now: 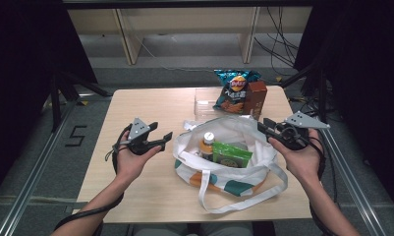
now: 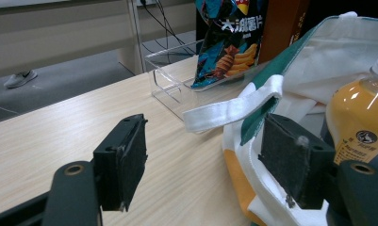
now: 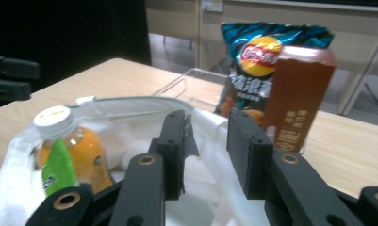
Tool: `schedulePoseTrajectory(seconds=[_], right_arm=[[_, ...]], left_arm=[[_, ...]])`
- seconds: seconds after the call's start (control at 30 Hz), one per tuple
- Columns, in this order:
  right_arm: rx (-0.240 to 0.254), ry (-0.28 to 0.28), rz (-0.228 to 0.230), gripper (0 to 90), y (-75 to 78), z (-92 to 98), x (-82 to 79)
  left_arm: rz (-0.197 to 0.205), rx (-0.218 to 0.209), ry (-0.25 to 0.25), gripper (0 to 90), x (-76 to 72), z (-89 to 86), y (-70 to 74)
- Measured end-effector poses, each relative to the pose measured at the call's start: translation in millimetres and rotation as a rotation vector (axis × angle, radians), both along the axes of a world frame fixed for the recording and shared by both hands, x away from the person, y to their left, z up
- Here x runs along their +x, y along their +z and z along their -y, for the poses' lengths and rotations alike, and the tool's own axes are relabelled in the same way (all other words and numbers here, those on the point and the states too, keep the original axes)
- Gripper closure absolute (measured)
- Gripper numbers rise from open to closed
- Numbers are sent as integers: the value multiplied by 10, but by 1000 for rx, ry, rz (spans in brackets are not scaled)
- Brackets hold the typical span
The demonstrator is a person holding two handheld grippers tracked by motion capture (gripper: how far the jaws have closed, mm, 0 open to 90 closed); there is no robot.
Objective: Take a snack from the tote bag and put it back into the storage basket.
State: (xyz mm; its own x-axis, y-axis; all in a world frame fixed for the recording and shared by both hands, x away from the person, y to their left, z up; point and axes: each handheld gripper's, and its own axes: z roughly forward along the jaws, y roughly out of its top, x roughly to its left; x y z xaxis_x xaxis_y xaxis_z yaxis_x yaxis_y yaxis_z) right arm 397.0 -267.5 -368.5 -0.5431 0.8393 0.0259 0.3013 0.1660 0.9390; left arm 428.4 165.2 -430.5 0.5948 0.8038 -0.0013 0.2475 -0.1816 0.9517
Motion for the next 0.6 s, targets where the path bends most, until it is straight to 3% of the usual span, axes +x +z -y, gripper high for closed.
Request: schedulePoseTrajectory(seconds=[0.17, 0.23, 0.33, 0.47, 0.5, 0.6], right_arm=[[15, 41, -20, 678, -46, -45, -39], [9, 62, -33, 676, -58, -63, -55], [1, 80, -4, 672, -91, -85, -55], [22, 96, -26, 663, -139, -146, -93], [5, 113, -44, 660, -150, -153, -106], [5, 120, -35, 656, -212, -194, -115]], left_arm=[[3, -15, 4, 311, -6, 9, 7], [3, 1, 7, 311, -15, 9, 14], [3, -3, 6, 310, -17, 14, 11], [3, -7, 2, 310, -11, 2, 6], [-1, -2, 8, 310, -16, -2, 11], [1, -3, 8, 310, -14, -7, 15]])
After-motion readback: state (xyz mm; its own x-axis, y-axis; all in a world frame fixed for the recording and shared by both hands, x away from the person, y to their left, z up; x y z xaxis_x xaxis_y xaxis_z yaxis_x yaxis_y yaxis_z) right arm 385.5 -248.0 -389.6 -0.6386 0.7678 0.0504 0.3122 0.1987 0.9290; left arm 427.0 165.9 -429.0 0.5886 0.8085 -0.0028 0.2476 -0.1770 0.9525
